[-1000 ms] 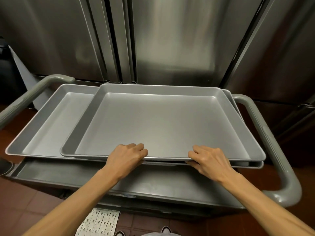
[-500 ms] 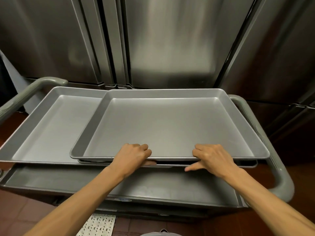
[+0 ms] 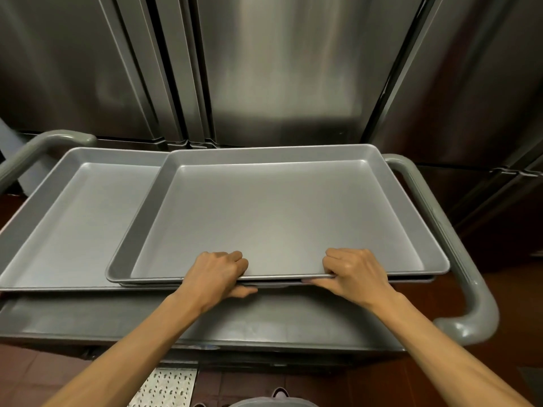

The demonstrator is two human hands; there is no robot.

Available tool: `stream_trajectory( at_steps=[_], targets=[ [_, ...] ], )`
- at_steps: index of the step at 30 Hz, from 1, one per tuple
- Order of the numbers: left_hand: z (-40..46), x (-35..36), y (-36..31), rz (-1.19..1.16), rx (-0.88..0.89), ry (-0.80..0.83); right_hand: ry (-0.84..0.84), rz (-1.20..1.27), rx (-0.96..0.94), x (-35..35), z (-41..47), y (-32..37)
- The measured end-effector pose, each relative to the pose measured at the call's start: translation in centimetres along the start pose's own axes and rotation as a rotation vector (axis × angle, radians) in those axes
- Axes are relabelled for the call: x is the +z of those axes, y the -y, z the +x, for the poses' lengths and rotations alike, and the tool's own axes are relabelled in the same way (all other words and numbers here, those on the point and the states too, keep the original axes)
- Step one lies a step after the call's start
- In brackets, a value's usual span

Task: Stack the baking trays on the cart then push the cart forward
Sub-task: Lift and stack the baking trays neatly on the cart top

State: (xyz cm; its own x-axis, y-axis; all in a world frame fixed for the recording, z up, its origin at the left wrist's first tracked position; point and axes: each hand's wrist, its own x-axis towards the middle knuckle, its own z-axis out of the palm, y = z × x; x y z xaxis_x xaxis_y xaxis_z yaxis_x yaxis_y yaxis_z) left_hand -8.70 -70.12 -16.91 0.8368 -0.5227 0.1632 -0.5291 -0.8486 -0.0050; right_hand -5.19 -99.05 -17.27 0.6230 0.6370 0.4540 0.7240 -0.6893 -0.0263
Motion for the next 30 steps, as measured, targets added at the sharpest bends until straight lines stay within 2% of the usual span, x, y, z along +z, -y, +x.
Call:
stream_trajectory(
  at_steps=[11, 24, 27, 30],
  targets=[
    [0.0, -0.3, 0.5, -0.024, 0.017, -0.026, -0.054, 0.0, -0.031, 0.0, 0.0, 0.2],
    [-0.6, 2.7, 1.2, -0.059, 0.021, 0.029, -0.06, 0.105, 0.058, 2.4, -0.8, 0.7],
    [-0.8, 2.8, 1.2, -0.085, -0.001, 0.038, -0.01, 0.169, 0.102, 2.6, -0.9, 0.6],
    [-1.2, 2.3, 1.3, -0.072, -0.01, 0.056, 0.139, 0.156, 0.079, 2.3, -0.9, 0.1]
  ],
)
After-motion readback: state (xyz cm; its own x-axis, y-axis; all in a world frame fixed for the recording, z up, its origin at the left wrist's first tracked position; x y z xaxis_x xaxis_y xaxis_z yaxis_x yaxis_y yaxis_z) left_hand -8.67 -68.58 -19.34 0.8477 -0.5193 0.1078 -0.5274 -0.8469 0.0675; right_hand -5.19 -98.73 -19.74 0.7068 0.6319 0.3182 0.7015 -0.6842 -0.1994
